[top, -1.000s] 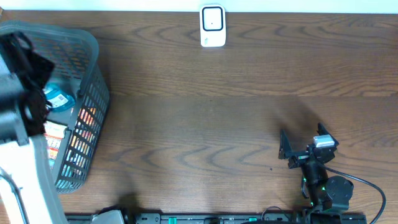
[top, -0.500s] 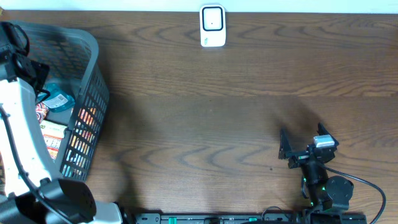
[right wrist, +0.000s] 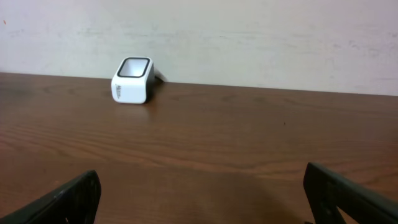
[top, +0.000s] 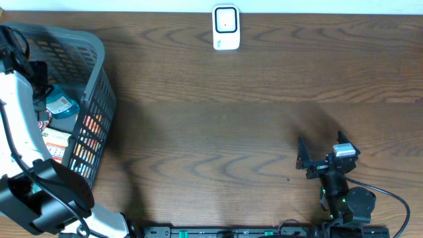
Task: Scan the item barcode
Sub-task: 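Reach the left gripper into the basket and grasp the blue mouthwash bottle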
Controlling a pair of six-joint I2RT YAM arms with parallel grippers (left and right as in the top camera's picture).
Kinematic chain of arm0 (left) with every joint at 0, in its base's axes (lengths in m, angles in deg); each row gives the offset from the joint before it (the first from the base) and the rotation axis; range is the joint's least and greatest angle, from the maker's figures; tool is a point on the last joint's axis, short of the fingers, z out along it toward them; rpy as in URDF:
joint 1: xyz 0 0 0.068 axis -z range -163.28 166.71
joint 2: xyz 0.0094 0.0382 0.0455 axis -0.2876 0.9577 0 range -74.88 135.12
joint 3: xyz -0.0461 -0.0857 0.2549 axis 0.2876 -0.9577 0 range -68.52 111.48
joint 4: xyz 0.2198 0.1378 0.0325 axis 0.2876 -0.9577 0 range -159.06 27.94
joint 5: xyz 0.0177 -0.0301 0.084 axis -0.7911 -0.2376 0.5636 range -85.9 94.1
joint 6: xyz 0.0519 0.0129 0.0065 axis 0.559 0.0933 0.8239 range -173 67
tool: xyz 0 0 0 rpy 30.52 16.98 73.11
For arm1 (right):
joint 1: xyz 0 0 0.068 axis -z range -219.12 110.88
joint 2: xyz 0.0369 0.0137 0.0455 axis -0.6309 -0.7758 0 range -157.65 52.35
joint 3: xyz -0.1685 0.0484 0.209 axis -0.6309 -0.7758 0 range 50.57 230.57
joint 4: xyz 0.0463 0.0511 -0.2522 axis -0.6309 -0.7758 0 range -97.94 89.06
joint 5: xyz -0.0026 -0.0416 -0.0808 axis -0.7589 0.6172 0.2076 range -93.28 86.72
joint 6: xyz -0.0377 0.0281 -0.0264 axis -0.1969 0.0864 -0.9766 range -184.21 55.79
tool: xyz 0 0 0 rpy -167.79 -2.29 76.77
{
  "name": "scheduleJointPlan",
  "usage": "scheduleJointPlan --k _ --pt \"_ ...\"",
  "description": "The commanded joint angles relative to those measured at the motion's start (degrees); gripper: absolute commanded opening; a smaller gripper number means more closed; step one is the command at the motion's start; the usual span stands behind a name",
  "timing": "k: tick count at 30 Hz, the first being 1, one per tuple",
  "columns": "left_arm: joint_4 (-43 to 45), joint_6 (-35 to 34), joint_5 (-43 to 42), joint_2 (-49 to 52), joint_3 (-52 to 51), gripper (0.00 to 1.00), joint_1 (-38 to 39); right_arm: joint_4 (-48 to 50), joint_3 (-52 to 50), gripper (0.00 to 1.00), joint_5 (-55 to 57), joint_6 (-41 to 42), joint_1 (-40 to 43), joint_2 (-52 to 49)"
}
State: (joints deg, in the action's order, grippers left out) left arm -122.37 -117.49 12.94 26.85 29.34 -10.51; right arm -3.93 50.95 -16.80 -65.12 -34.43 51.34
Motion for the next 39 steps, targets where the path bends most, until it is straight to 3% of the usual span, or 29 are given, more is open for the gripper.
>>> scheduleJointPlan --k 1,18,34,39 --pt "0.7 -0.33 -1.16 1.97 0.24 0.98 -0.15 -0.24 -0.07 0.99 -0.13 -0.87 0.2 0.0" --pt "-2.93 -0.28 -1.46 1.51 0.26 0.98 -0.15 -0.24 -0.07 0.99 -0.13 -0.87 0.2 0.0" --pt "-5.4 -0.11 -2.23 -5.29 0.26 0.98 -0.15 -0.24 -0.07 0.99 -0.13 -0.87 0.2 0.0" --pt "-3.19 -0.11 -2.19 -5.29 0.24 0.98 -0.15 -0.24 -0.07 0.99 -0.13 -0.87 0.2 0.0"
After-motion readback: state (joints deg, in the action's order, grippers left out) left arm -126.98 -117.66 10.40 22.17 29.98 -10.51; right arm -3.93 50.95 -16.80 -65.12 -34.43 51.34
